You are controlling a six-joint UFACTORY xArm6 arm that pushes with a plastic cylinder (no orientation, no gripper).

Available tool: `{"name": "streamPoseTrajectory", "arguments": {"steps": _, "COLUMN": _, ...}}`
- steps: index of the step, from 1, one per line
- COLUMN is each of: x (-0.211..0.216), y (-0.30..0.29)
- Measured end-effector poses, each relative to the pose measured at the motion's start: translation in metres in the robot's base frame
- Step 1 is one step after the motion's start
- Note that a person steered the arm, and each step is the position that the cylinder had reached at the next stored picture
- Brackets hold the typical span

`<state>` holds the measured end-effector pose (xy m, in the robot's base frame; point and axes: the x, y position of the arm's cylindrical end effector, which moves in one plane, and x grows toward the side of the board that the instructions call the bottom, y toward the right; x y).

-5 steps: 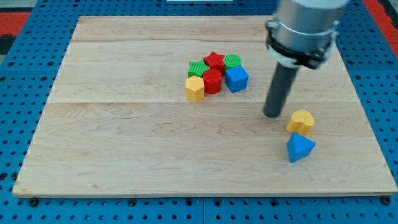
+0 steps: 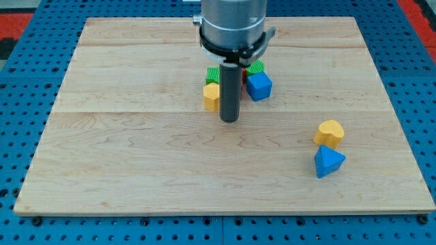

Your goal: Move red circle and red star up a bit

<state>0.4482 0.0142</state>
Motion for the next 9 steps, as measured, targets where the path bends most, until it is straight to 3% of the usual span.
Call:
{"name": "streamPoseTrajectory", "arguments": {"steps": 3, "x": -0.058, "y": 0.009}}
{"name": "streamPoseTrajectory", "arguments": {"steps": 7, "x": -0.087, "y": 0.003}}
{"name": "streamPoseTrajectory", "arguments": {"steps": 9, "x": -0.122, "y": 0.012}}
